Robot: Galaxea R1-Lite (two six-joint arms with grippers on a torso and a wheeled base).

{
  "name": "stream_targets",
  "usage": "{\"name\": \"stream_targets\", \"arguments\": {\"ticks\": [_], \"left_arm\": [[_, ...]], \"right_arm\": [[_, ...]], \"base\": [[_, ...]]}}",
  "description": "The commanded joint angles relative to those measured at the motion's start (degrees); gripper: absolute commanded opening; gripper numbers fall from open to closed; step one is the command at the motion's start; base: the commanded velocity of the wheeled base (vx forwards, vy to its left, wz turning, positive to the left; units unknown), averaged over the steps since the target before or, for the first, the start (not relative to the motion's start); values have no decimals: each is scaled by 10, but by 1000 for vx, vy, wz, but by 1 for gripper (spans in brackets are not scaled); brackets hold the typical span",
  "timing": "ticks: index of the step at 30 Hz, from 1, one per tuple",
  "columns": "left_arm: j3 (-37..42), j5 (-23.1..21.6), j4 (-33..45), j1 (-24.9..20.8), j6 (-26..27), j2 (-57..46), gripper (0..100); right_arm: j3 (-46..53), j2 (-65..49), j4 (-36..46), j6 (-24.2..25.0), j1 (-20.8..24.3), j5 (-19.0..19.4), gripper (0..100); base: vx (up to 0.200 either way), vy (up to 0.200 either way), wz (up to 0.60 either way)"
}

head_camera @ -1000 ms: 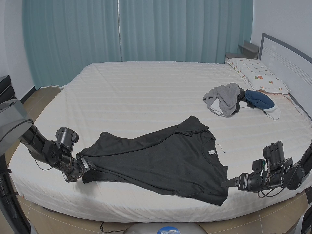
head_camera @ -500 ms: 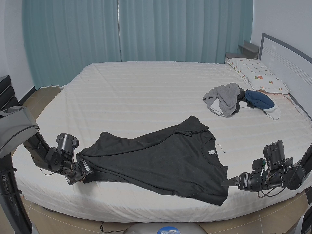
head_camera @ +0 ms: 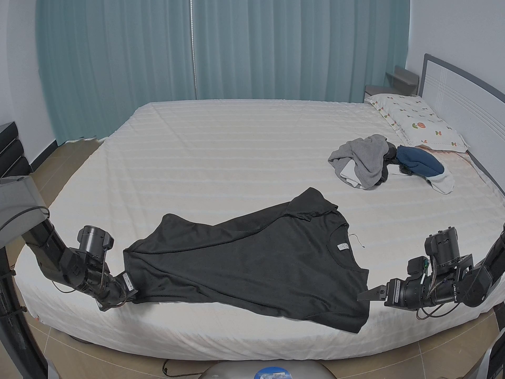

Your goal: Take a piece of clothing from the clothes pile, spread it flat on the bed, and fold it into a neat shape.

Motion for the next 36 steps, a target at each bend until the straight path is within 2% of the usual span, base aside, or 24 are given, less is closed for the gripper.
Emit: {"name": "stream_targets", "arguments": {"ticks": [1,4,5,8,10,17,19,22,32,33,36], "left_arm": [[41,-14,-18,37,19,-31,0],[56,-21,-31,45,30,-33,0],[78,-33,-47,50,46,-30,0],[105,-56,-77,50,49,-27,0],[116,-55,-89,53,52,-33,0],[144,-64,-90,100,112,-55,0],[154,-68,-91,109,128,-58,0],[156,-74,-91,112,133,-60,0],[165,-77,-91,122,155,-57,0],[166,-78,-92,122,155,-58,0],[166,-95,-91,122,156,-60,0]], "right_arm": [[-9,17,0,0,0,0,100],[-14,26,0,0,0,-2,100],[-23,38,0,1,0,-3,100],[-35,60,-1,1,0,-4,100],[-45,72,-1,4,0,-4,100],[-85,80,6,25,0,-10,100],[-96,94,8,25,-2,-22,100],[-109,133,2,25,-5,-48,100],[-189,226,1,29,-10,-51,100],[-195,230,1,29,-11,-51,0],[-211,235,4,29,-20,-55,0]], "base": [[0,0,0],[0,0,0],[0,0,0],[0,0,0],[0,0,0],[0,0,0],[0,0,0],[0,0,0],[0,0,0],[0,0,0],[0,0,0]]}}
